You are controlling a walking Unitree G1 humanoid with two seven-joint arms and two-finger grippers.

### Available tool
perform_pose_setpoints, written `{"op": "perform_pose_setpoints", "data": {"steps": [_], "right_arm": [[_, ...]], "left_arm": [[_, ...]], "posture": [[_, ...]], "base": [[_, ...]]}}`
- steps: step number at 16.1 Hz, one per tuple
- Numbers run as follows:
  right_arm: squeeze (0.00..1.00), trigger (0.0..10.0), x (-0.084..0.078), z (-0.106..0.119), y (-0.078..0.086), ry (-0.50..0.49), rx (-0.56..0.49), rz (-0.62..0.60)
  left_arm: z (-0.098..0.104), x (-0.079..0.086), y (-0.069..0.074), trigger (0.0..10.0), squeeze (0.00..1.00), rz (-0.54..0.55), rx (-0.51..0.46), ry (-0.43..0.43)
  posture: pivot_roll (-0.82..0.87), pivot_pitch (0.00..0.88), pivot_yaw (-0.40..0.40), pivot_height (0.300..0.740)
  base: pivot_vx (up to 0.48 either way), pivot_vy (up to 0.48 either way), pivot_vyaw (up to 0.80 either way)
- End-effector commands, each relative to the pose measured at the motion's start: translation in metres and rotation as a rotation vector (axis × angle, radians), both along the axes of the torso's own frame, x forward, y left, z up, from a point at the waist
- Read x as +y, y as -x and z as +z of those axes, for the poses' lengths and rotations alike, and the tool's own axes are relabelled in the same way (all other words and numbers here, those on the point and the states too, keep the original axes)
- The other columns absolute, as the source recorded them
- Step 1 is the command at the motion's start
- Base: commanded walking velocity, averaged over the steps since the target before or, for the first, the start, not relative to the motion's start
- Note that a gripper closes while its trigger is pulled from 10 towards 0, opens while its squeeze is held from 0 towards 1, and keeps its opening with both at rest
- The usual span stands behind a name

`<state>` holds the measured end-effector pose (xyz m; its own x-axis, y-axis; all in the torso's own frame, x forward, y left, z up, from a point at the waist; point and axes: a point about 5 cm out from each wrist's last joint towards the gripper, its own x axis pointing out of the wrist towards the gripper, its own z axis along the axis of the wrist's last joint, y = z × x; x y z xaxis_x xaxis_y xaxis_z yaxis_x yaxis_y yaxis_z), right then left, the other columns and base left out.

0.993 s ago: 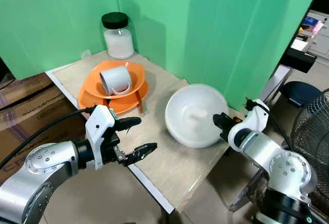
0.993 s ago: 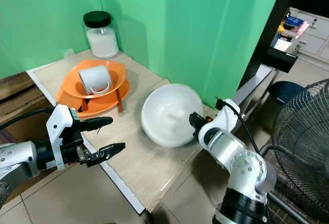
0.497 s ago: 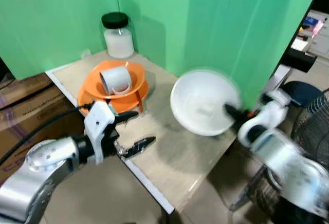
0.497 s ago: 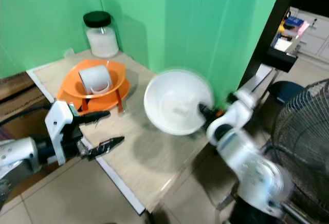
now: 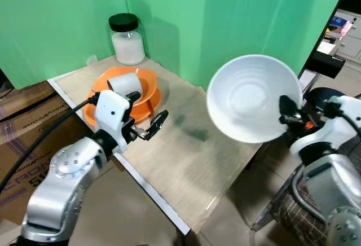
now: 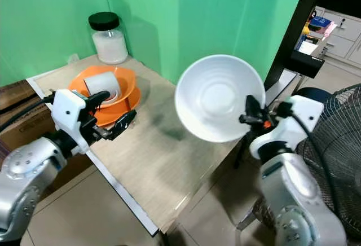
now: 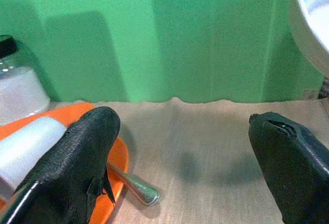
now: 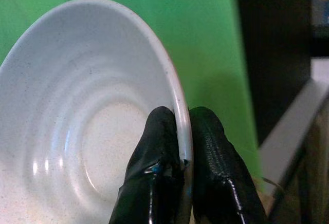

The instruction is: Setting the table

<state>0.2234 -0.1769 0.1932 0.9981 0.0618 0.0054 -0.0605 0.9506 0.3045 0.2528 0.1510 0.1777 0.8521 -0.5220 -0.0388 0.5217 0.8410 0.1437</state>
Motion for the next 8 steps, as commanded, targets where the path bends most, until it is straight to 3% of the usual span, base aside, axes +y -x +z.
{"op": "perform_pose_setpoints", "data": {"steps": [1,3,8], "right_arm": [[0.0,10.0,0.0073,0.0099,0.002,0.03,-0.083,0.04],[0.0,10.0,0.0076,0.0017,0.0019,0.049,-0.06,0.021],[0.0,10.0,0.0051,0.0072,0.0037,0.058,-0.135,-0.011]], "left_arm": [[-0.0014,-0.0008,-0.0021,10.0,0.0,0.016,-0.007,-0.024],[-0.0015,-0.0017,-0.0025,10.0,0.0,0.037,-0.031,-0.056],[-0.0031,-0.0027,-0.0013,10.0,0.0,0.048,-0.035,-0.065]], "posture": [[0.03,0.0,0.018,0.74],[0.04,0.0,0.015,0.74],[0.03,0.0,0.015,0.74]], "base": [[0.0,0.0,0.0],[0.0,0.0,-0.65],[0.0,0.0,-0.78]]}}
